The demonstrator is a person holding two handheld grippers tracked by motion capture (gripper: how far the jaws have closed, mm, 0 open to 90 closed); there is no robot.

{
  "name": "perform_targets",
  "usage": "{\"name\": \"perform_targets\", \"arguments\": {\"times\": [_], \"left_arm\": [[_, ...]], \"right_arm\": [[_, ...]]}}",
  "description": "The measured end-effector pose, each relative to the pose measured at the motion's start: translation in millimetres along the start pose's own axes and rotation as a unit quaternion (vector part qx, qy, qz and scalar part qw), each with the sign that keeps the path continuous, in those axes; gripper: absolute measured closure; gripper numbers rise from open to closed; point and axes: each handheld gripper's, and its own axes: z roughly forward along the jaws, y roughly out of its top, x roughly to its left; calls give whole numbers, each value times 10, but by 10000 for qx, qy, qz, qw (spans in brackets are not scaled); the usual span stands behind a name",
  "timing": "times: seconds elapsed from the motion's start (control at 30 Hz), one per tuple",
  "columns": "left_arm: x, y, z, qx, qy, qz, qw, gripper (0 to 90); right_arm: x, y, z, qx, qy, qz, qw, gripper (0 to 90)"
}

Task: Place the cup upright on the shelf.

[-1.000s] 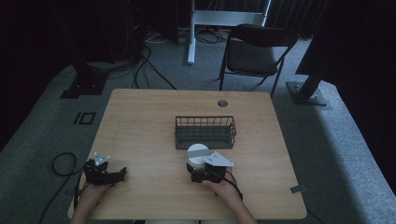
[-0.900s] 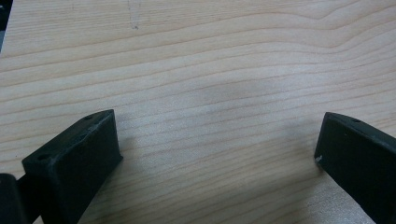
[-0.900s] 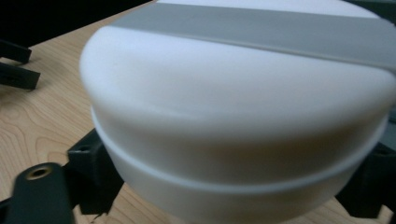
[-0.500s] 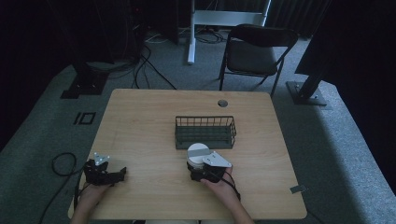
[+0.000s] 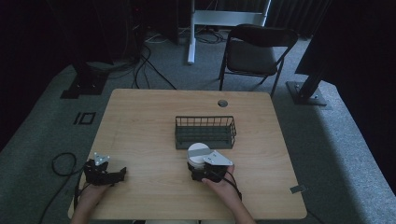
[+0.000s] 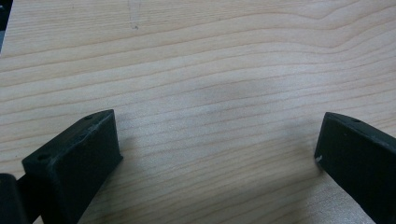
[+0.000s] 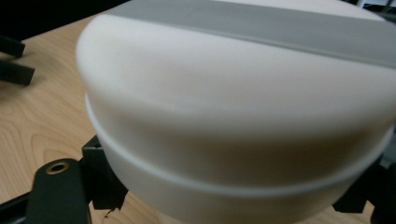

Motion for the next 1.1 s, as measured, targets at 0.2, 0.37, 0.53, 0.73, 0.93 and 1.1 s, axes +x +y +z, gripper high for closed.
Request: {"name": "perform_targets", "arguments": {"times": [0.2, 0.37, 0.53, 0.73, 0.93, 1.1], "left_arm": [[0, 0, 0, 0, 0, 0, 10000, 2], [0, 0, 0, -1, 0, -1, 10000, 2], [0, 0, 0, -1, 0, 0, 10000, 2], [0, 0, 0, 1, 0, 1, 10000, 2], [0, 0, 0, -1, 0, 0, 10000, 1], [-1, 0, 0, -3, 0, -6, 10000, 2]], "right_arm": [[-9, 74, -49, -85, 14, 53, 9999, 183], [-8, 167, -108, -154, 102, 63, 9998, 183], [-8, 219, -143, -171, 179, 57, 9997, 184], [-12, 333, -160, -255, 178, -57, 9995, 184], [-44, 484, -181, -389, 158, -56, 9991, 183], [-83, 586, -196, -495, 132, -28, 9987, 184]]}}
